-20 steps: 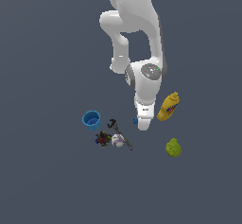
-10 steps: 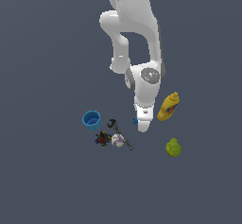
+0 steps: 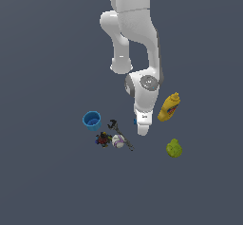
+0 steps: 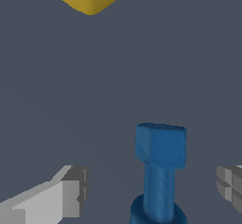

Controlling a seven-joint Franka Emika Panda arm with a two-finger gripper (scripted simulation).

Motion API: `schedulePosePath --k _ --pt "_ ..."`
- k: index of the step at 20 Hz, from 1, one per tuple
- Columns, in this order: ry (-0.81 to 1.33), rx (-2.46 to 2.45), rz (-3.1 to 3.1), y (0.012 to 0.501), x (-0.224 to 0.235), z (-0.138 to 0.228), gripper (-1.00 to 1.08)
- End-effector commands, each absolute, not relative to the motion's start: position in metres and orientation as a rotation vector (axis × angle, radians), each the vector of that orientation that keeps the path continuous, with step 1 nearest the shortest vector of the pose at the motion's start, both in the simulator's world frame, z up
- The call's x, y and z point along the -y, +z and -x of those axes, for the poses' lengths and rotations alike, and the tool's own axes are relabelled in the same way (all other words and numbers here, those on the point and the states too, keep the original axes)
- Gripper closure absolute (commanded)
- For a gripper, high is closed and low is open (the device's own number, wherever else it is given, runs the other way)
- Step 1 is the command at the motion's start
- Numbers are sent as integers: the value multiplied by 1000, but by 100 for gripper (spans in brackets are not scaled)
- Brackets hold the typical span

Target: Pick up a designated object from a clutter of objects.

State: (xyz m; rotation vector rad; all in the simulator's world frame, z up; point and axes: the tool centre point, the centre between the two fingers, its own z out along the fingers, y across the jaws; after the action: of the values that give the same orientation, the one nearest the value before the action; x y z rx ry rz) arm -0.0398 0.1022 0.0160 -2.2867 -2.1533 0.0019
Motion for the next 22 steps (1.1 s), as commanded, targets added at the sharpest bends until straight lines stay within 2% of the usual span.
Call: schedulePosePath --k 1,14,22 --pt "1 2154 2287 15 -102 39 108" --pt "0 2154 2288 17 -103 40 108" --pt "1 2155 2288 42 -108 45 108"
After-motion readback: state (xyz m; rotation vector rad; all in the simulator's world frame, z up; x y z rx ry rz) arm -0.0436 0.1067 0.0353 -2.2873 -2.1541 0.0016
